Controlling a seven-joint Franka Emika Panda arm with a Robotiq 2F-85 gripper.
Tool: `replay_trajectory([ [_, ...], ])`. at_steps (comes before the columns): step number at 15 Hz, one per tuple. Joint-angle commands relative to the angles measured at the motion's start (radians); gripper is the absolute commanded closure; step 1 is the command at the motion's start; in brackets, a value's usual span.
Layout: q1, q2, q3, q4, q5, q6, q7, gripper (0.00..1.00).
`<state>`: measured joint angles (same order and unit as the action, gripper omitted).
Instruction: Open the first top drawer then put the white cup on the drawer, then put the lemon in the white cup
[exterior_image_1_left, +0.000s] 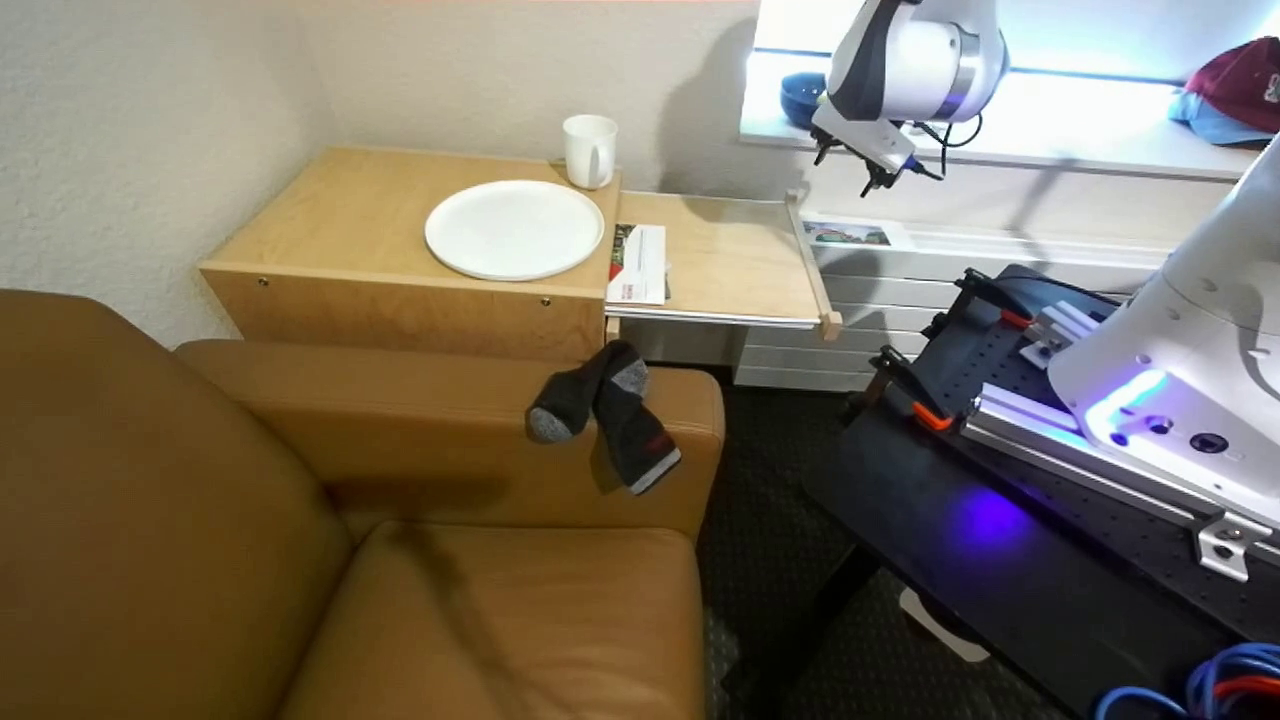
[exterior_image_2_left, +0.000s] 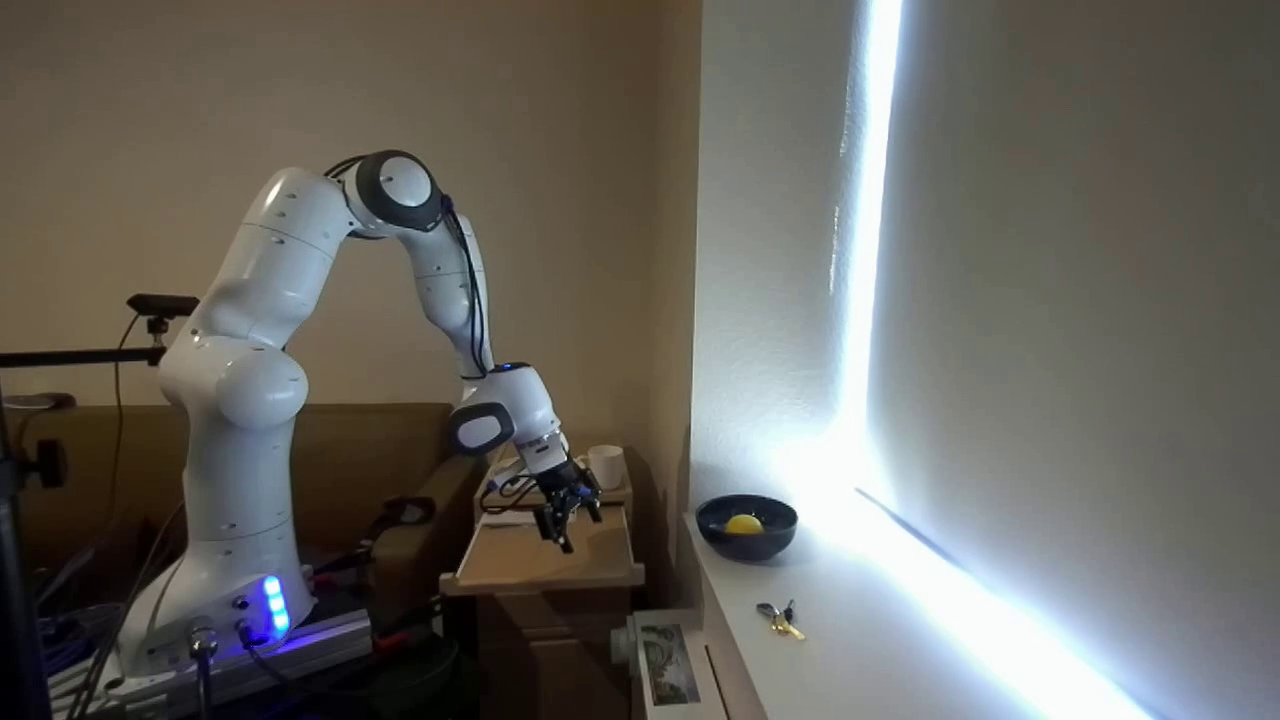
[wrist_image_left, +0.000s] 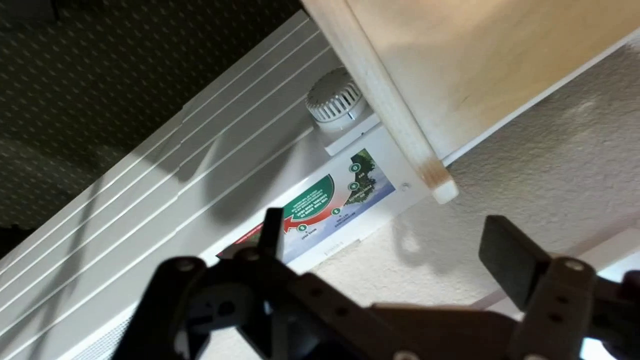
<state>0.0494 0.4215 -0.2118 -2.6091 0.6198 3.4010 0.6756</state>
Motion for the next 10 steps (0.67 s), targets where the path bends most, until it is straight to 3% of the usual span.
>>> replay_trajectory([
  [1,-0.069,-0.084,0.094,-0.038,-0.059,0.074,0.013,0.0],
  [2,-0.097,-0.148,0.135,-0.07,-0.092,0.108,0.035,0.0],
  [3,-0.072,-0.219,0.119,-0.082,-0.117,0.075,0.042,0.0],
  [6,-0.165,-0.37,0.269,-0.112,-0.266,0.031,0.155,0.0],
  [8,-0.207,-0.487,0.362,-0.104,-0.397,-0.101,0.327,0.0],
  [9,-0.15,-0.356,0.282,-0.059,-0.31,-0.002,0.222,0.0],
  [10,-0.155,-0.401,0.306,-0.062,-0.329,-0.031,0.258,0.0],
])
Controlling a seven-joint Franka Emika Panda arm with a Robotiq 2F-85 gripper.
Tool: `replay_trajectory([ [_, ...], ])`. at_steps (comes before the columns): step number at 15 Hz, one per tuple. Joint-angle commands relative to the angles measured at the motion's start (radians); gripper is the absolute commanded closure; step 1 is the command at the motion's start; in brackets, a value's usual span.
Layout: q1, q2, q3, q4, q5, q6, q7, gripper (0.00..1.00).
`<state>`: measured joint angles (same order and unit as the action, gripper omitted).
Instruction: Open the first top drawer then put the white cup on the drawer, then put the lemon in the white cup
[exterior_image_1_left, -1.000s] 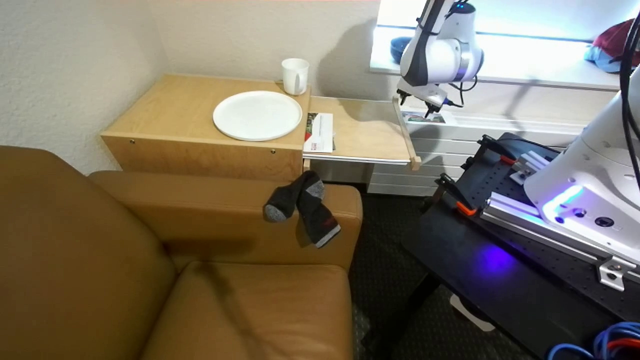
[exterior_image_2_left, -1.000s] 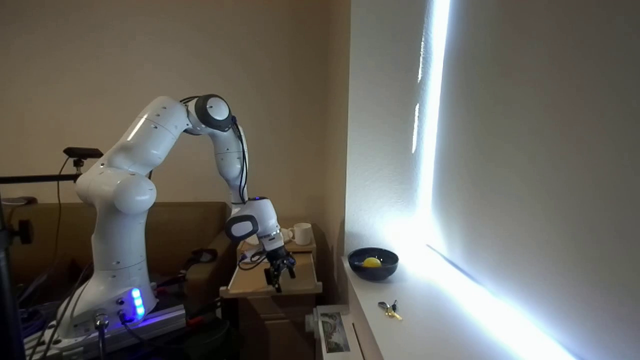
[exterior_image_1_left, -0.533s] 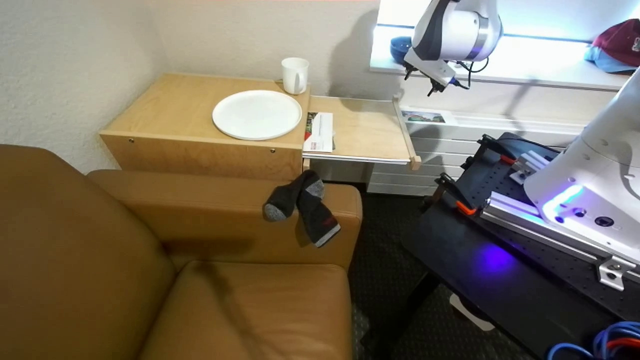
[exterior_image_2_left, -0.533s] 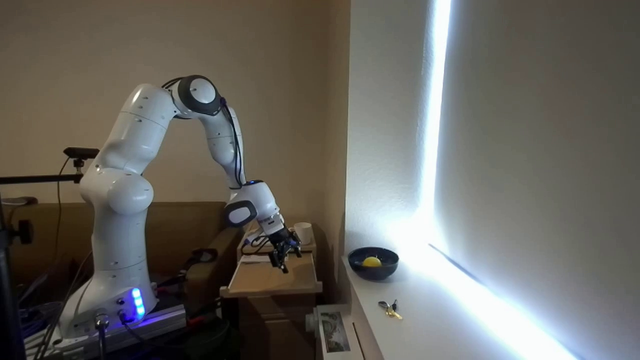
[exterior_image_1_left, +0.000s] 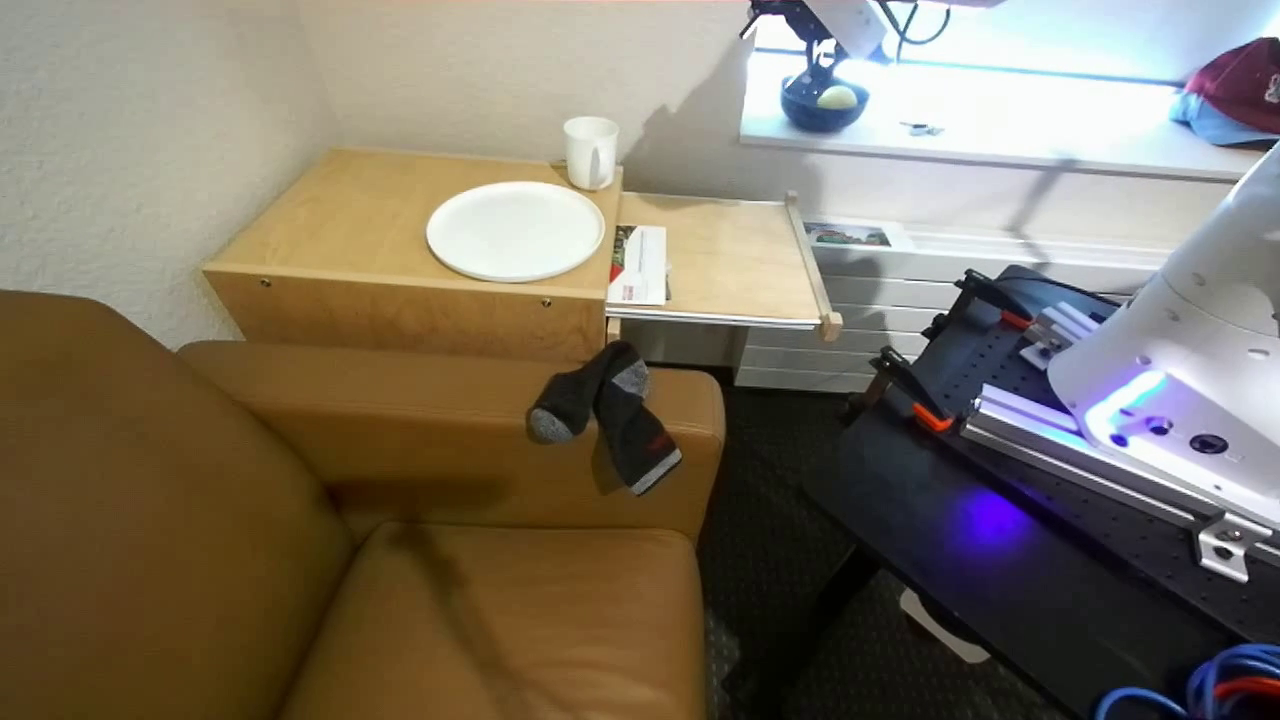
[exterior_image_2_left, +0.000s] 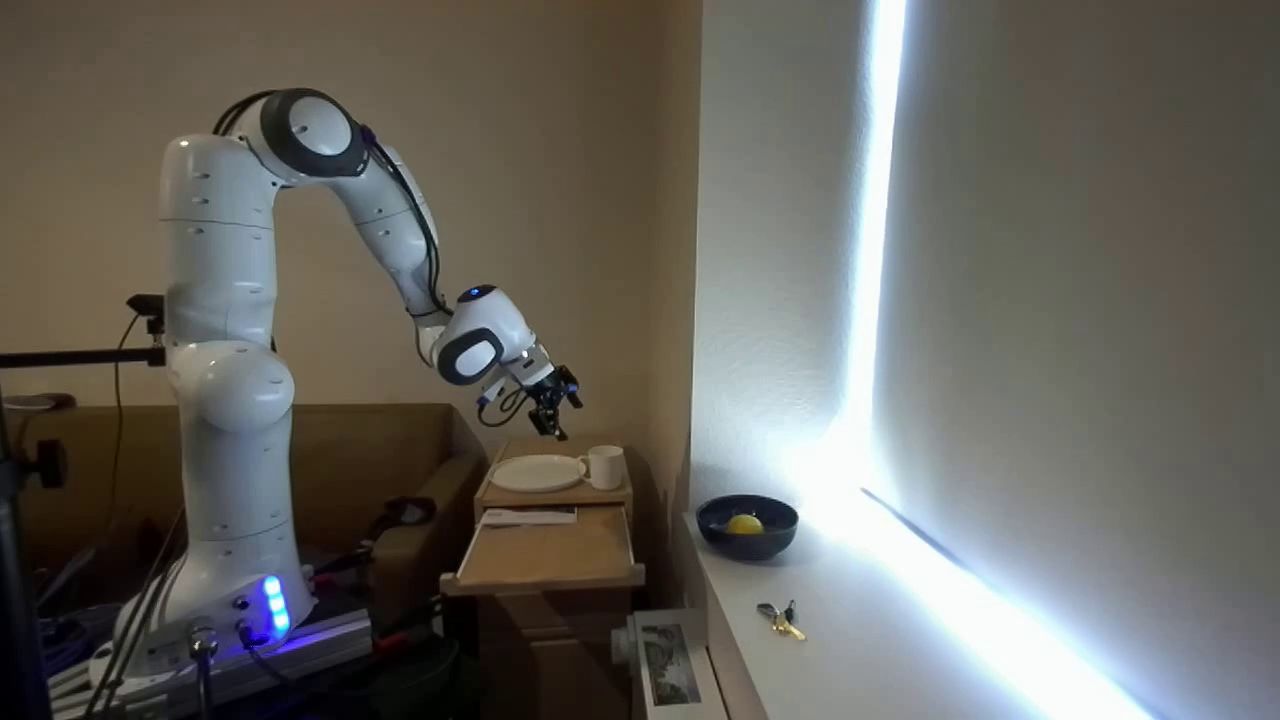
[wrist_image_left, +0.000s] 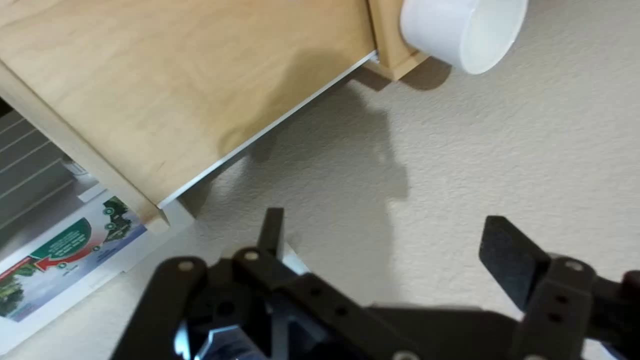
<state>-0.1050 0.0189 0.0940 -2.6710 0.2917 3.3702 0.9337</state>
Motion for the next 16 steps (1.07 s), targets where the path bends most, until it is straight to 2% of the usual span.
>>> replay_trajectory([
  [1,0.006,-0.009,-0.003,-0.002,0.006,0.0,-0.004,0.0],
  [5,0.006,0.034,-0.023,-0.001,0.008,0.011,-0.016,0.0],
  [6,-0.057,-0.004,0.042,-0.015,-0.148,-0.053,0.105,0.0],
  [7,-0.072,-0.004,0.109,0.017,-0.239,-0.068,0.194,0.0],
  [9,-0.094,0.067,0.184,0.073,-0.413,-0.004,0.348,0.0],
  [11,-0.152,0.163,0.282,0.151,-0.603,0.042,0.508,0.0],
  [12,-0.206,0.217,0.343,0.188,-0.692,0.062,0.562,0.0],
  [14,-0.356,0.269,0.463,0.231,-0.834,-0.017,0.674,0.0],
  [15,-0.22,0.181,0.373,0.169,-0.738,0.002,0.63,0.0],
  [16,-0.276,0.218,0.414,0.191,-0.784,-0.001,0.657,0.0],
])
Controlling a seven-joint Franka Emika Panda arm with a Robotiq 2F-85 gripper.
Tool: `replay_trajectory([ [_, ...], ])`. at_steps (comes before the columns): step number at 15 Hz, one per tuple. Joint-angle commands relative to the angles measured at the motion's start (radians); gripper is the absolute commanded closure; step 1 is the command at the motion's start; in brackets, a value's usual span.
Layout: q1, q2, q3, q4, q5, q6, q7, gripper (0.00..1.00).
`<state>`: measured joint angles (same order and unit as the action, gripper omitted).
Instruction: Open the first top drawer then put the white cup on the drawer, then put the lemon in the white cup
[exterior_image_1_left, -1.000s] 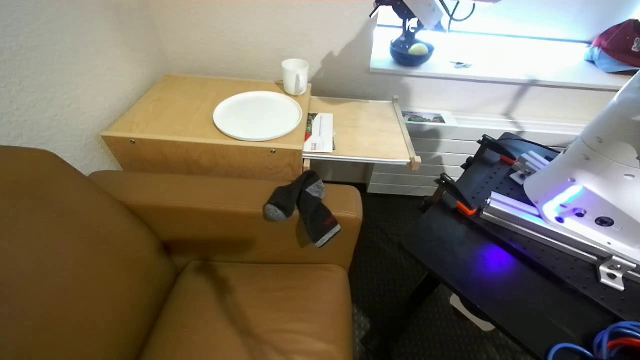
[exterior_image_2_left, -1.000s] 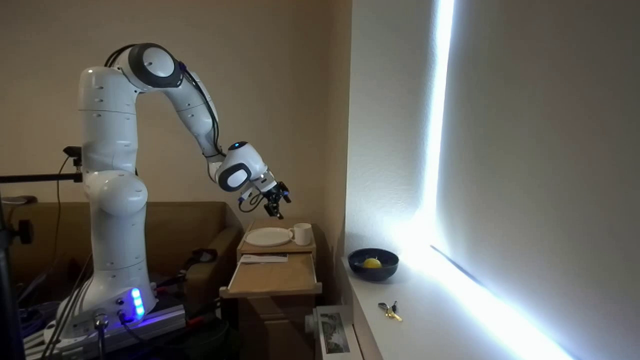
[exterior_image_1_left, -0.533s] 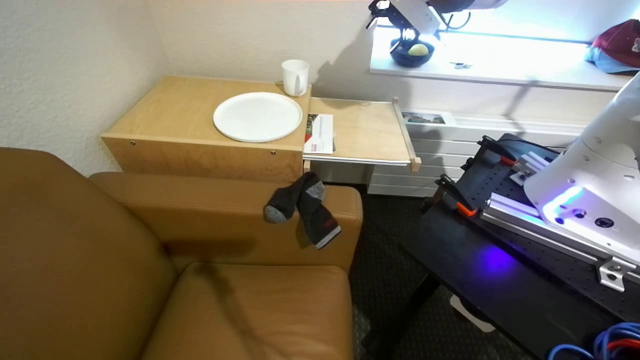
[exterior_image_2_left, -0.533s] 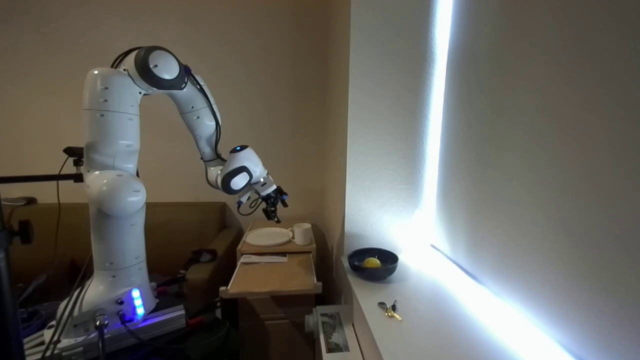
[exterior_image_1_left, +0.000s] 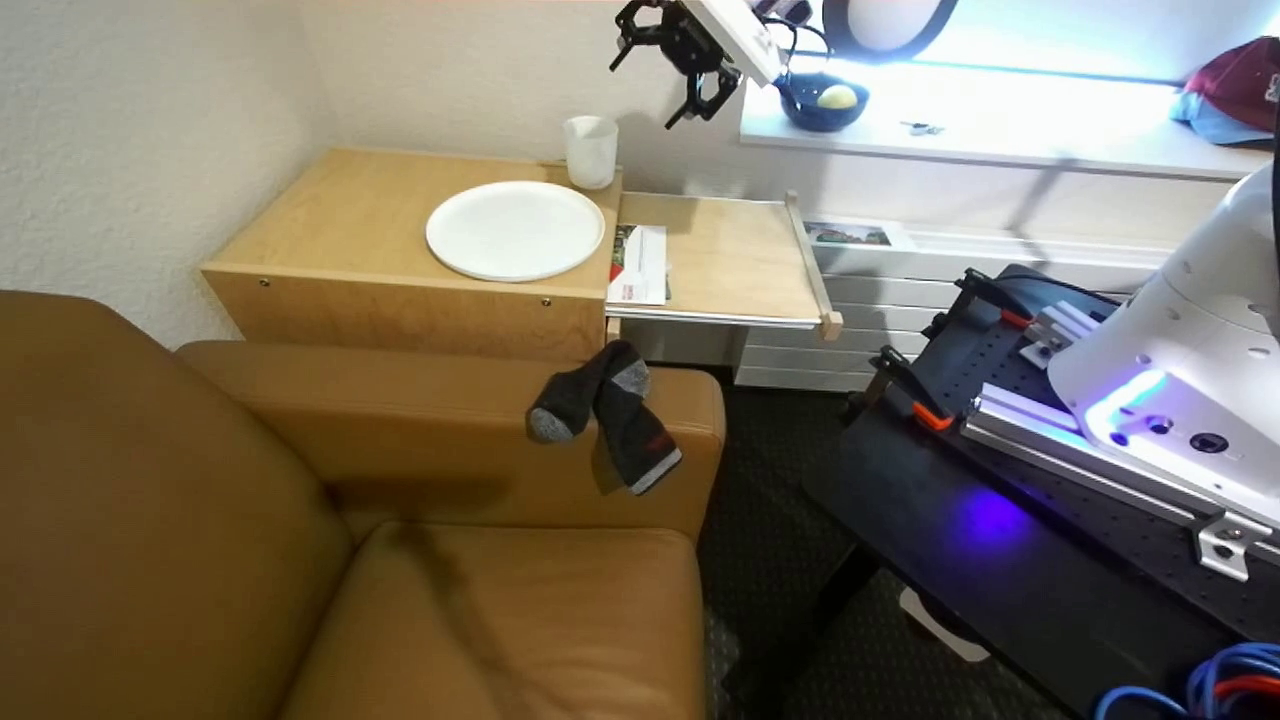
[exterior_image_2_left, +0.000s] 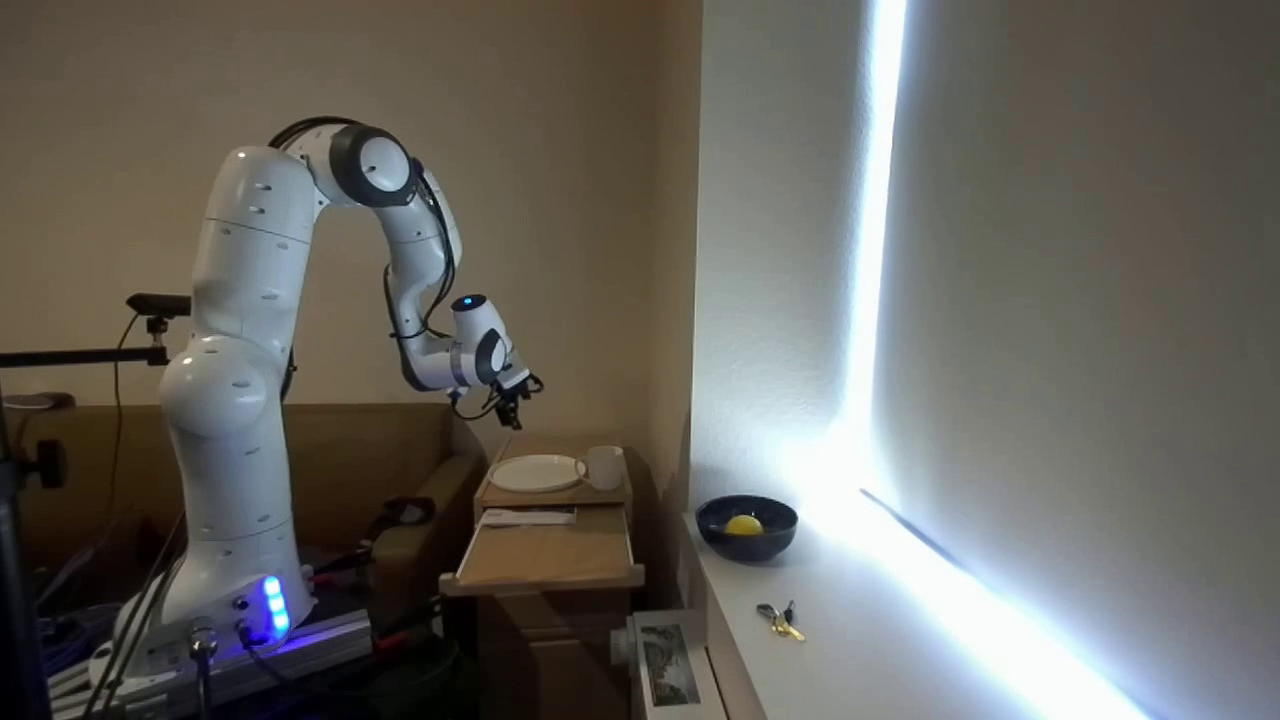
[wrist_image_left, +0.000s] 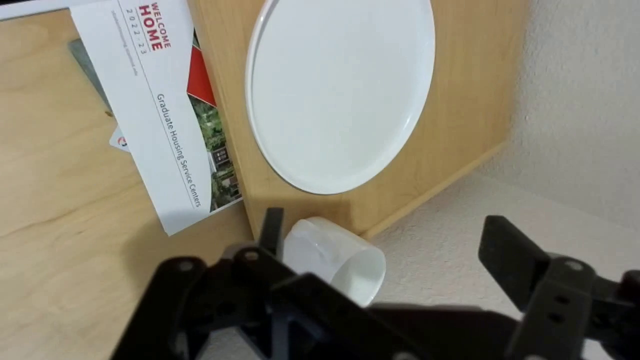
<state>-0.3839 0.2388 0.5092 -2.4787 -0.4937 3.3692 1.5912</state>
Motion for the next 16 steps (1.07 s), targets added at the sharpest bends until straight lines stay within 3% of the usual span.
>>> replay_trajectory([
  [1,-0.032,0.025,0.016,0.014,-0.018,0.0,0.002,0.0],
  [4,-0.059,0.049,0.024,0.032,-0.03,0.0,0.002,0.0],
  [10,-0.065,0.001,-0.112,0.163,-0.061,-0.371,-0.118,0.0],
  [11,0.085,-0.004,-0.239,0.186,0.16,-0.348,-0.298,0.0],
  [12,-0.018,0.022,-0.163,0.243,-0.003,-0.346,-0.144,0.0],
  [13,0.012,0.038,-0.183,0.273,0.067,-0.283,-0.135,0.0],
  [14,-0.011,0.014,-0.172,0.213,0.047,-0.303,-0.172,0.0],
  [16,-0.009,0.014,-0.172,0.236,0.048,-0.307,-0.166,0.0],
])
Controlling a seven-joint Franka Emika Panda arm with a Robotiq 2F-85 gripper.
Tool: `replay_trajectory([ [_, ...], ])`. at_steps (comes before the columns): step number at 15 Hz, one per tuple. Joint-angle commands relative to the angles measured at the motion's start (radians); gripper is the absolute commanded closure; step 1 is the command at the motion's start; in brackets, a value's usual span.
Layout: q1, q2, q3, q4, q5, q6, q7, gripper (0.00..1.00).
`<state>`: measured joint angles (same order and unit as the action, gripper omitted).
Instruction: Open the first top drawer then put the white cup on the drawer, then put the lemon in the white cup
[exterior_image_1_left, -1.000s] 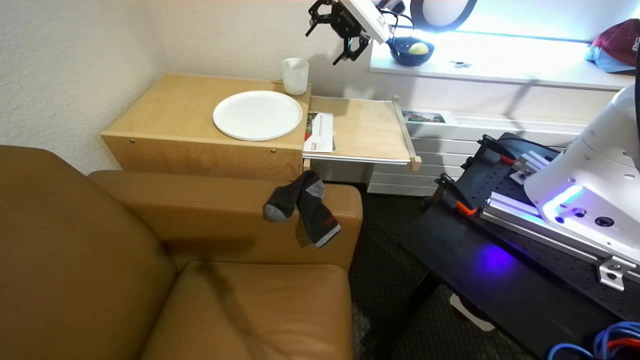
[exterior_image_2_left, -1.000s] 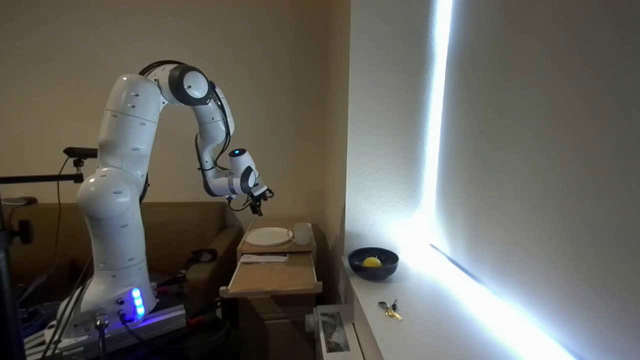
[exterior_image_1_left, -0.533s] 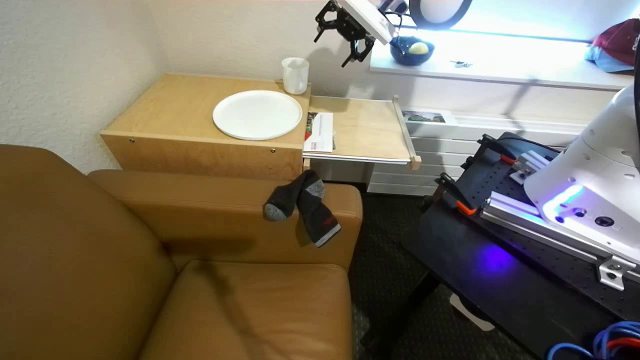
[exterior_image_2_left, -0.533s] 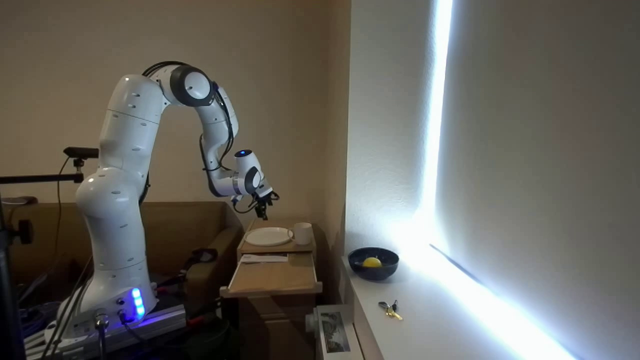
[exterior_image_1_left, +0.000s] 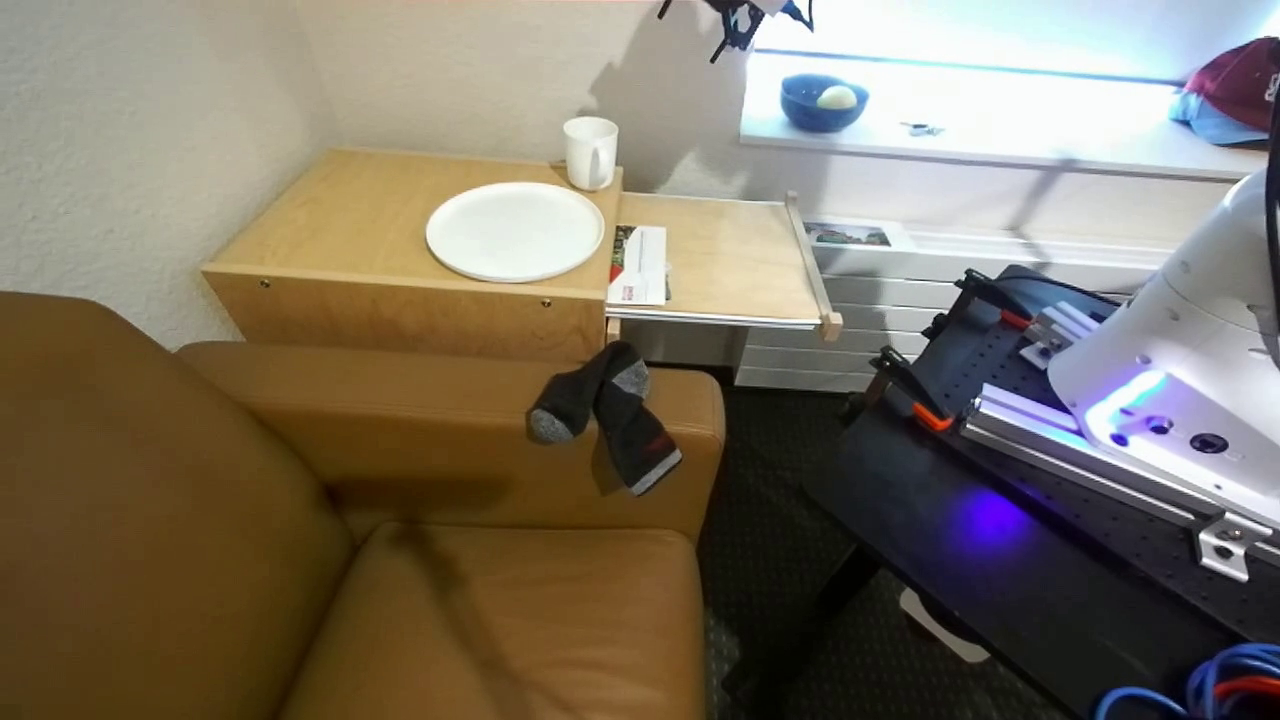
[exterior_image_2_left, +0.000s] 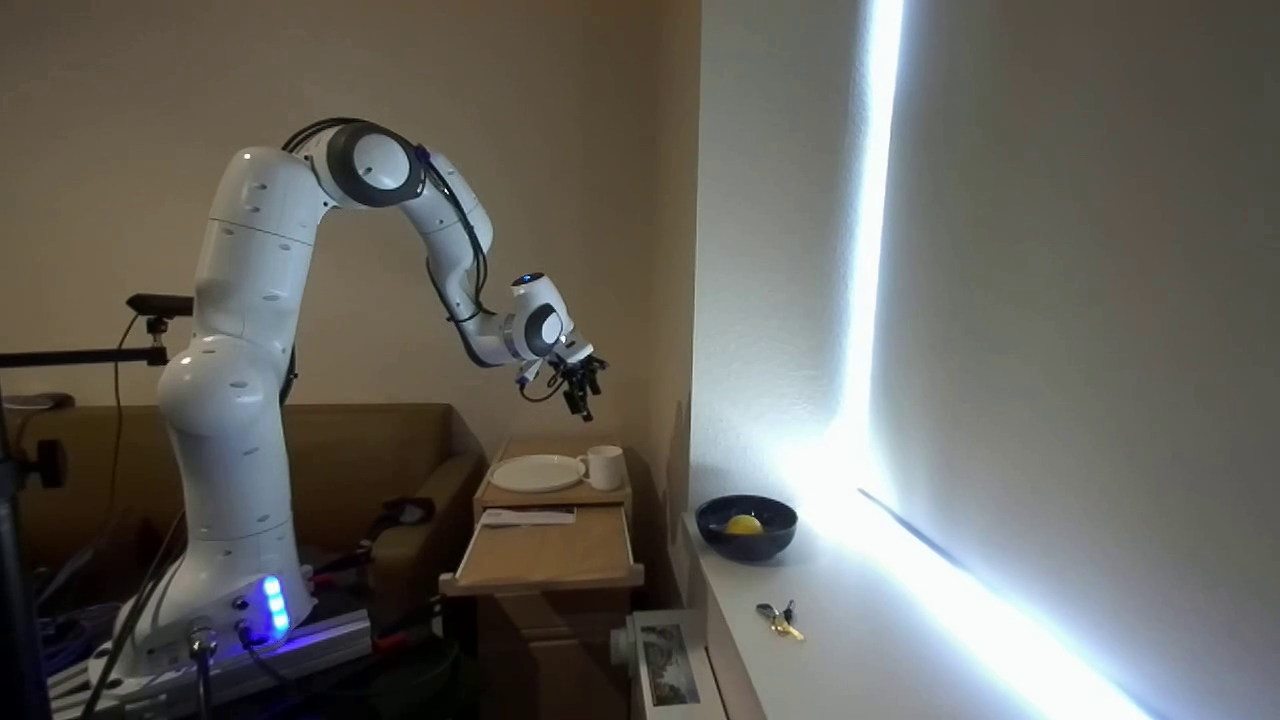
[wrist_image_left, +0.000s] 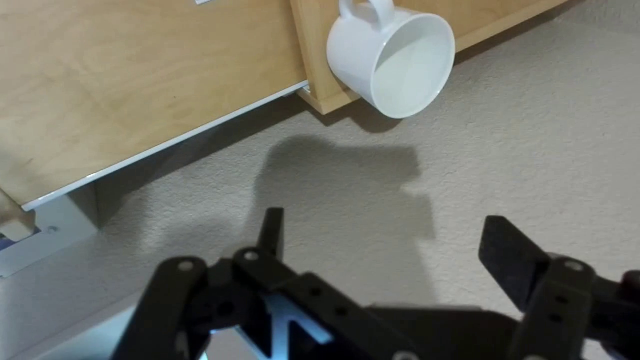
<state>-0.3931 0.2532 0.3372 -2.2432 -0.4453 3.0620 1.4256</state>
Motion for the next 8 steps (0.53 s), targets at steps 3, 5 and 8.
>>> replay_trajectory([
  [3,0.0,0.002,0.0,-0.012,0.0,0.0,0.0,0.0],
  [5,-0.005,0.07,0.049,0.028,0.041,-0.006,-0.165,0.0],
  [8,0.117,0.062,-0.042,0.133,0.063,-0.211,-0.296,0.0],
])
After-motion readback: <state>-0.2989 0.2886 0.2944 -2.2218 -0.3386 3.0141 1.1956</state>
